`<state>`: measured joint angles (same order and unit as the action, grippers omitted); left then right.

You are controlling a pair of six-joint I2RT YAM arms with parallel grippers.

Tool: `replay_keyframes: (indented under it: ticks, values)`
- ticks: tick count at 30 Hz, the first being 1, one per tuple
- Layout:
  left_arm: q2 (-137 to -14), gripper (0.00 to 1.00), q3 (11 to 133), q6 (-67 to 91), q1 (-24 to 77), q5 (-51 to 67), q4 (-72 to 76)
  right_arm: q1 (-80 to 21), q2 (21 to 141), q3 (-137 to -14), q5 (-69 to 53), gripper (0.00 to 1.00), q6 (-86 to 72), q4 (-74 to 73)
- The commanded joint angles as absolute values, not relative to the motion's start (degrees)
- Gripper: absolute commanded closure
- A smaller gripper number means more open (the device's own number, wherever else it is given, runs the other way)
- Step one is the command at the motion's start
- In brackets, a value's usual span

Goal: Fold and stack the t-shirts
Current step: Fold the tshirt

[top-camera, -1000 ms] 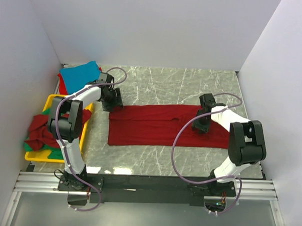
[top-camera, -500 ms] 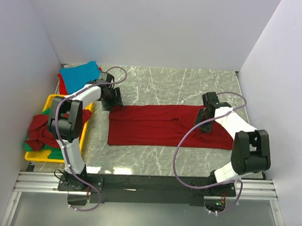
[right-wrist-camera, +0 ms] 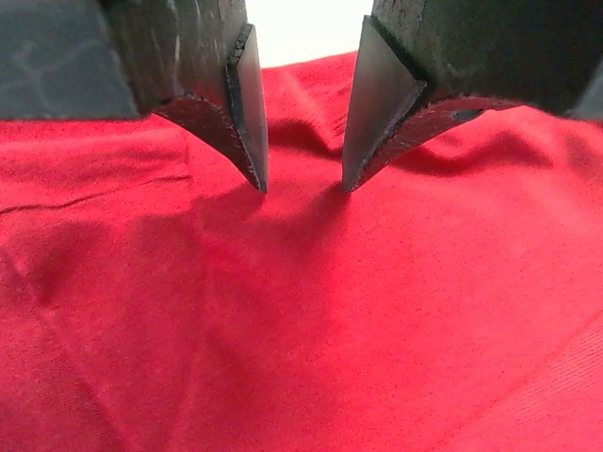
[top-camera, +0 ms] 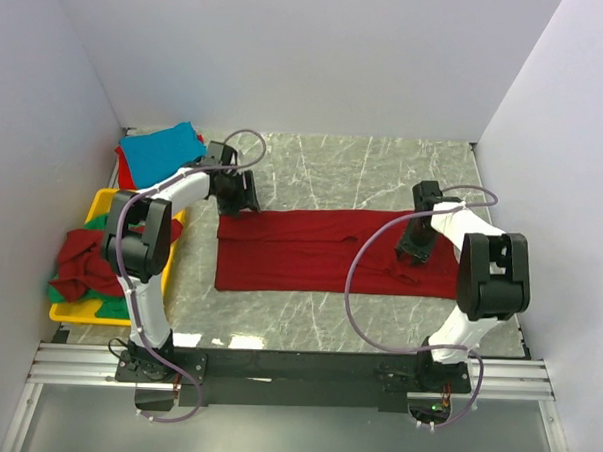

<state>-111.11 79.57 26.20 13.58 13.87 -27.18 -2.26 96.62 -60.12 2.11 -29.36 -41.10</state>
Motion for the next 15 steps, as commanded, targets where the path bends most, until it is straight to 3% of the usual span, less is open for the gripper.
replay_keyframes:
  ticks: [1,15]
  values:
    - [-112.2,0.33,76.9,25.7,13.6,16.9,-25.0,-0.4,99.2,-63.1,4.2,0.55,-30.1,-40.0]
    - [-109.4,0.33,69.0,24.9,13.6,10.5,-27.3,2.4,115.8,-79.1,6.1,0.56,-27.6,-43.9]
